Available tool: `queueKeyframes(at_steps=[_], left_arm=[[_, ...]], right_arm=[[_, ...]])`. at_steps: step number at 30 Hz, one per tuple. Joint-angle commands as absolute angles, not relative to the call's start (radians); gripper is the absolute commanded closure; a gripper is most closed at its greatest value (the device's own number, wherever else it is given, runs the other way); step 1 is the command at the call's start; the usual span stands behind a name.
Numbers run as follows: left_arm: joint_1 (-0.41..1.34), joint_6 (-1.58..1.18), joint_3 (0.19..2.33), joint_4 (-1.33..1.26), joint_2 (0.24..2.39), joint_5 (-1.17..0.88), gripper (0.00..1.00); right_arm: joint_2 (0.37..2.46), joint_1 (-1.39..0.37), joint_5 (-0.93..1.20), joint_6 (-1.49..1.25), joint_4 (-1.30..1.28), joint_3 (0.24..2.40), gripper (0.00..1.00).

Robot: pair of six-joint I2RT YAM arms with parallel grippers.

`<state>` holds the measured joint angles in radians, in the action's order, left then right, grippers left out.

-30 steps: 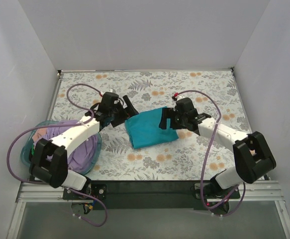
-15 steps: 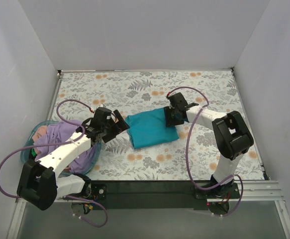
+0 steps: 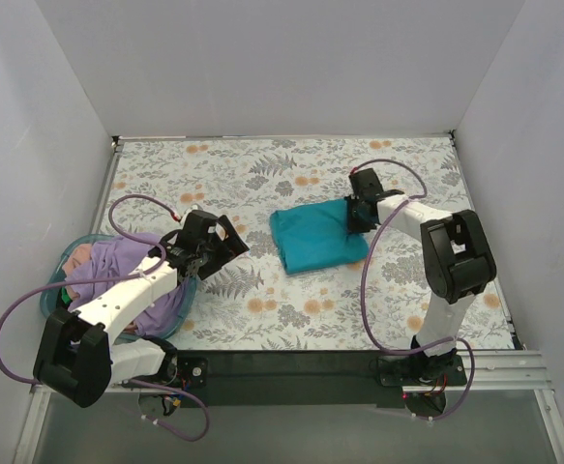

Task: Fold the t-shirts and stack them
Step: Neatly place the folded tshirt to the corner

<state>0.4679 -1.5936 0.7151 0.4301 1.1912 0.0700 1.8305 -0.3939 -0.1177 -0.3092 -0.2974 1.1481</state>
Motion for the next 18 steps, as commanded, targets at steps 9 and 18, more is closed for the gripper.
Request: queueKeyframes(at_steps=[9, 18], left_arm=[[0.466, -1.552, 0.781, 0.466, 1.177, 0.136, 0.02], [0.46, -1.54, 0.844, 0.465, 1.238, 0.173, 0.02]], right_arm=[[1.891, -0.028, -0.253, 0.053, -0.4, 1.354, 0.99], [2.17, 0.139, -0.302, 0.052, -0.455, 1.75, 0.99]])
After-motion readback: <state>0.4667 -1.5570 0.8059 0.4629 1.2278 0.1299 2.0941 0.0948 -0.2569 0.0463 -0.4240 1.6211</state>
